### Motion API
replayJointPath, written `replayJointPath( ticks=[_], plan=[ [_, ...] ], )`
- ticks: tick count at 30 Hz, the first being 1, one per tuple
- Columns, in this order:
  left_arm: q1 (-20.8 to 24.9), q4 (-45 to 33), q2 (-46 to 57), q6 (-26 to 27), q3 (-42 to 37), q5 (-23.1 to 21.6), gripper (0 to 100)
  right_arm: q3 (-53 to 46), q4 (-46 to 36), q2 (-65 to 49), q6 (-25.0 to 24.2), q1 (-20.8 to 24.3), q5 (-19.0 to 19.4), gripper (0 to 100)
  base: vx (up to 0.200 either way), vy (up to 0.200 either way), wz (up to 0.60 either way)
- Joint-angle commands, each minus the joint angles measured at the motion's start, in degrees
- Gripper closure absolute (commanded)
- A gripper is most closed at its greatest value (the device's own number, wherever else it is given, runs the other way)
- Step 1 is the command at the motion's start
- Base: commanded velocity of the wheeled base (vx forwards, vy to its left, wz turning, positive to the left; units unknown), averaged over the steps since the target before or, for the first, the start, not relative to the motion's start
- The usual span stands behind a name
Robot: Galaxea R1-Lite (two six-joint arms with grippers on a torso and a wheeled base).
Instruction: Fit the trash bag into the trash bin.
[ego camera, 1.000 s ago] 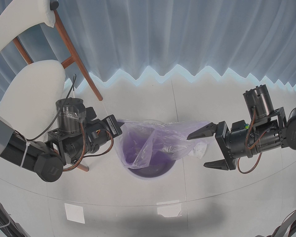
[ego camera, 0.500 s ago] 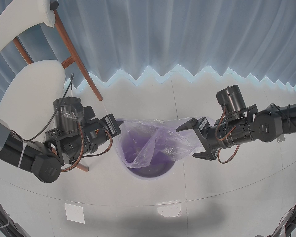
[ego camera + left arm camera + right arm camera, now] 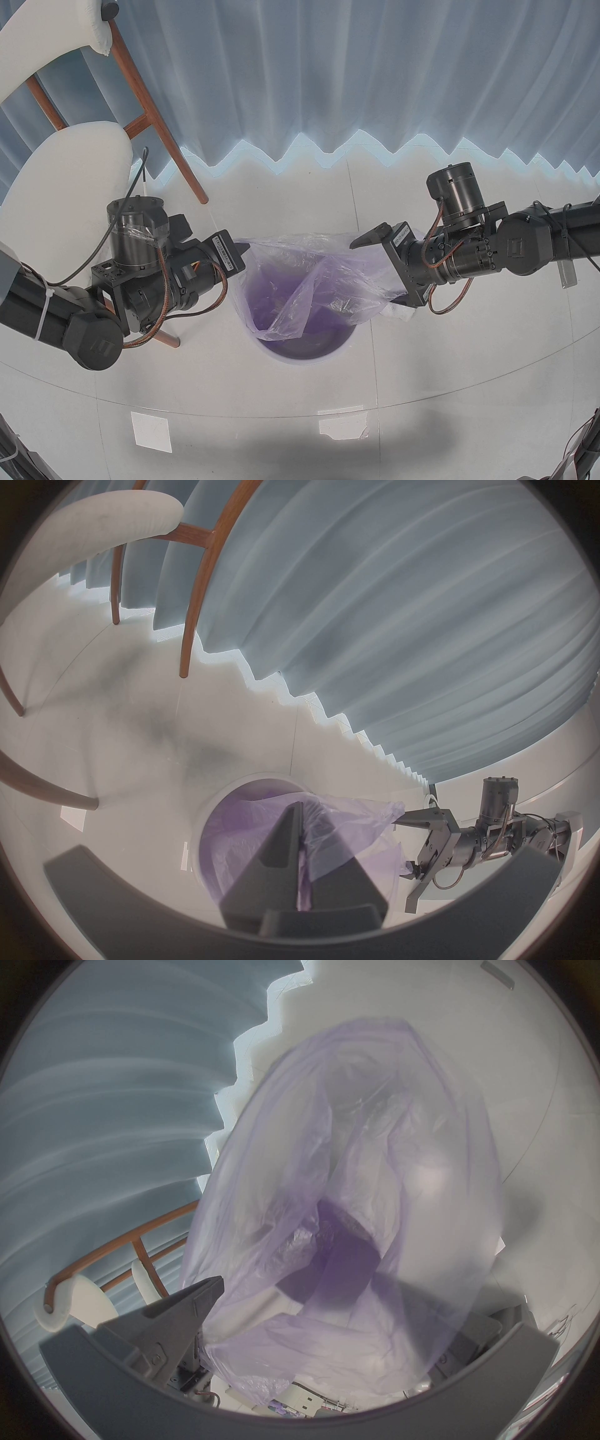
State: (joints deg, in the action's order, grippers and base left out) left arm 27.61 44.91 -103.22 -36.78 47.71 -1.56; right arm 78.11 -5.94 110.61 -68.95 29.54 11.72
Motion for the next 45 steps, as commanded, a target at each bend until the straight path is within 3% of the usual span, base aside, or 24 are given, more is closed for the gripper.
replayJointPath(
  ticks=[1,2,3,12,15,19,23,32,37,41,45],
  plan=[
    [0.0,0.0,-0.1,0.0,0.1,0.0,100,-0.5,-0.2,0.8,0.0,2.6,0.1,0,0.000,0.000,0.00],
    [-0.1,0.0,-0.1,0.0,0.0,0.0,100,-0.5,-0.2,1.1,0.0,2.7,0.0,0,0.000,0.000,0.00],
    [-0.1,0.0,-0.3,0.0,0.0,0.0,100,-0.4,-0.2,1.3,0.1,2.7,0.0,100,0.000,0.000,0.00],
    [-2.7,-0.1,-0.2,0.0,-0.1,0.0,100,-0.7,-2.1,1.3,2.8,4.2,-0.8,100,0.000,0.000,0.00],
    [-3.3,-1.1,2.2,0.1,-3.2,0.0,100,-0.1,-2.1,1.7,14.6,1.0,-2.8,100,0.000,0.000,0.00],
    [-2.5,-2.9,5.0,2.3,-7.6,0.0,100,1.8,-1.8,2.9,21.9,-0.5,-2.8,100,0.000,0.000,0.00],
    [-1.6,-6.9,7.0,3.6,-11.7,0.3,100,6.6,0.8,5.5,24.0,-0.6,-2.7,100,0.000,0.000,0.00],
    [2.2,-10.5,6.9,2.3,-12.7,1.8,100,15.6,7.4,11.9,28.1,1.9,-2.6,100,0.000,0.000,0.00],
    [4.7,-10.5,5.6,-2.8,-12.8,1.8,100,14.3,8.7,11.6,28.2,3.3,-0.6,100,0.000,0.000,0.00],
    [4.1,-9.8,2.9,-3.3,-12.6,2.9,100,11.7,8.8,10.9,28.7,2.7,-0.4,100,0.000,0.000,0.00],
    [1.4,-8.3,0.3,-3.0,-11.8,4.5,100,4.7,9.0,6.9,31.5,-1.9,4.4,100,0.000,0.000,0.00]
  ],
)
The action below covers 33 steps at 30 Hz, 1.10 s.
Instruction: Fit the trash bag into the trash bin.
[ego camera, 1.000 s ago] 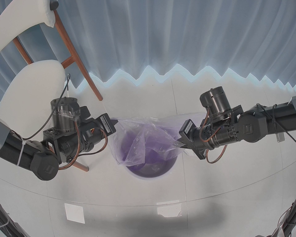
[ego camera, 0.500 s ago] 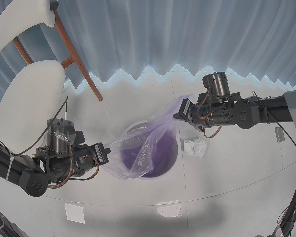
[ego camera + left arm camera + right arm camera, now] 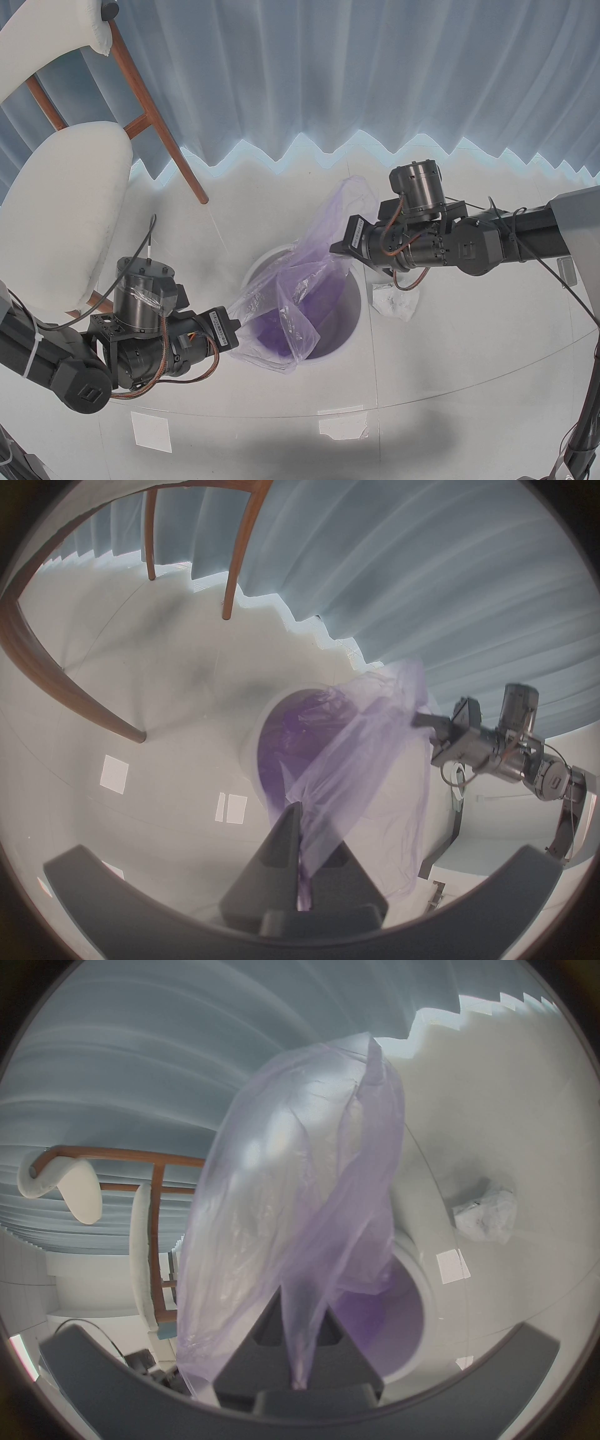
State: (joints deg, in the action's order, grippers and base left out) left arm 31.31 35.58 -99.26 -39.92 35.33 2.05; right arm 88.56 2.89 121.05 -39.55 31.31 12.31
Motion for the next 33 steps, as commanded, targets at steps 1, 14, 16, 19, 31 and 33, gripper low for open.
replayJointPath(
  ticks=[1,14,16,19,31,33],
  plan=[
    [-3.1,1.1,-4.4,0.2,0.7,0.9,100,-7.6,0.4,-4.2,3.2,-5.0,5.4,100,0.000,0.000,0.00],
    [-6.1,3.6,-15.2,0.5,4.6,4.3,100,-25.6,14.1,-2.8,12.6,-12.6,8.4,100,0.000,0.000,0.00],
    [-6.1,5.1,-16.7,0.6,4.7,5.2,100,-26.9,16.1,-2.0,12.6,-12.7,8.4,100,0.000,0.000,0.00],
    [-6.7,7.7,-19.5,2.3,4.7,6.7,100,-27.7,19.1,-0.5,12.7,-12.6,8.3,100,0.000,0.000,0.00],
    [-8.3,17.3,-22.4,13.3,-1.2,7.3,100,-38.6,30.1,1.2,14.5,-11.5,8.4,100,0.000,0.000,0.00],
    [-8.4,18.3,-22.0,14.2,-2.4,7.3,100,-40.3,31.7,1.1,14.5,-10.8,8.5,100,0.000,0.000,0.00]
  ],
)
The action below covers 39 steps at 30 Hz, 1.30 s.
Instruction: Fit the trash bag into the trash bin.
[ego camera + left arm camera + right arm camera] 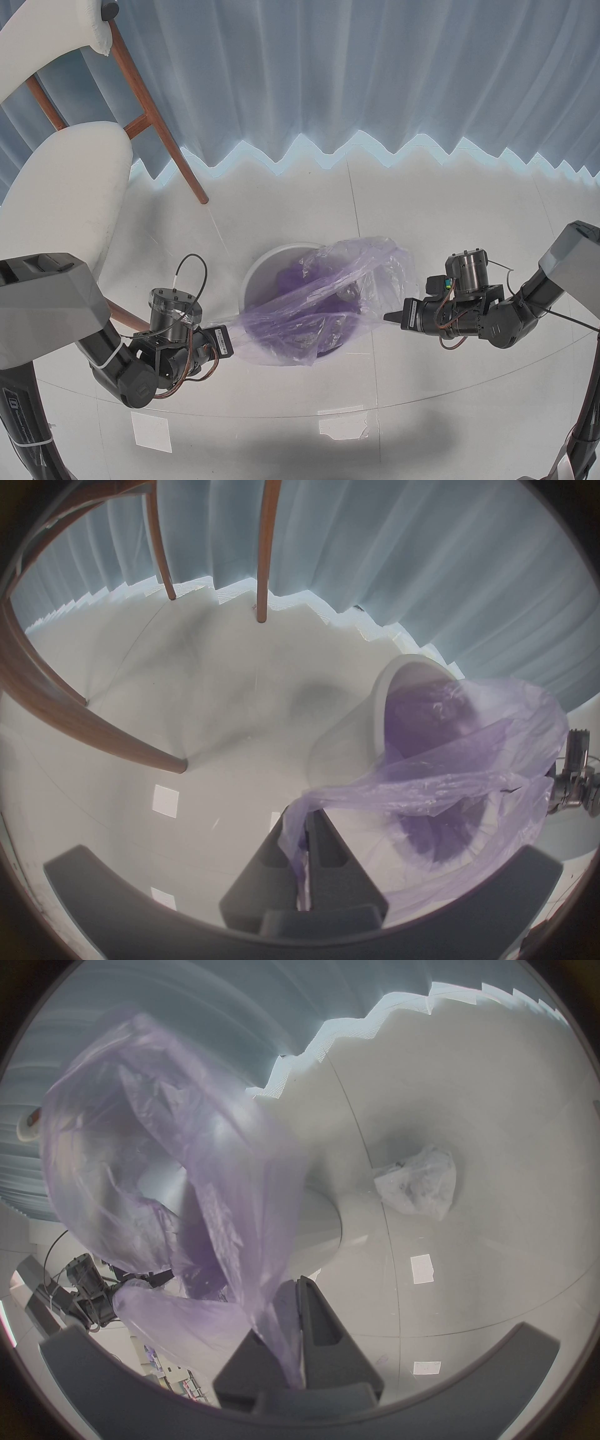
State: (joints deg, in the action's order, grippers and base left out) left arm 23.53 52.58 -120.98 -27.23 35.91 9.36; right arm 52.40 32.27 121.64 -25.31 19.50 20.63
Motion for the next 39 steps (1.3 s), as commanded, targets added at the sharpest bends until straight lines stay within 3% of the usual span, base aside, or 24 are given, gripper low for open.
replayJointPath(
  ticks=[1,5,9,14,15,18,19,27,30,31,35,39],
  plan=[
    [-0.6,2.3,-0.1,1.7,-3.4,0.0,100,-4.8,3.2,0.5,0.3,1.1,0.2,100,0.000,0.000,0.00],
    [-1.1,8.2,-0.7,3.6,-5.0,-0.1,100,-7.7,6.7,0.8,0.3,1.5,1.5,100,0.000,0.000,0.00],
    [-2.2,14.0,-4.7,8.7,-6.4,0.0,100,-8.5,8.9,3.3,0.3,1.7,1.5,100,0.000,0.000,0.00],
    [-2.2,21.7,-7.4,9.5,-7.1,0.0,100,-8.3,11.2,4.2,0.3,1.5,1.3,100,0.000,0.000,0.00],
    [-2.1,22.0,-7.4,9.4,-7.4,-0.1,100,-8.4,11.2,4.0,0.3,1.6,1.3,0,0.000,0.000,0.00],
    [-1.9,22.0,-7.0,9.4,-8.7,-0.2,100,-8.7,11.1,3.6,0.3,1.6,1.3,0,0.000,0.000,0.00],
    [-1.9,22.1,-6.3,9.3,-10.2,-0.2,0,-9.0,11.1,2.4,-0.4,1.5,1.3,0,0.000,0.000,0.00],
    [-0.1,23.8,4.6,6.8,-15.7,-0.8,0,-16.8,11.2,-6.4,-0.6,1.2,1.2,0,0.000,0.000,0.00],
    [0.0,24.9,7.3,5.8,-16.8,-2.6,0,-18.6,11.2,-8.5,-1.0,1.2,1.3,0,0.000,0.000,0.00],
    [-0.1,26.8,11.4,5.1,-18.1,-5.1,0,-20.7,11.3,-11.5,-1.7,1.2,1.3,0,0.000,0.000,0.00],
    [0.1,28.5,15.4,4.8,-19.6,-6.3,0,-21.9,11.3,-15.5,-3.5,0.9,1.3,0,0.000,0.000,0.00],
    [2.6,28.1,23.2,3.5,-24.0,-10.8,0,-22.7,11.1,-22.0,-8.0,0.4,1.4,0,0.000,0.000,0.00]
  ],
)
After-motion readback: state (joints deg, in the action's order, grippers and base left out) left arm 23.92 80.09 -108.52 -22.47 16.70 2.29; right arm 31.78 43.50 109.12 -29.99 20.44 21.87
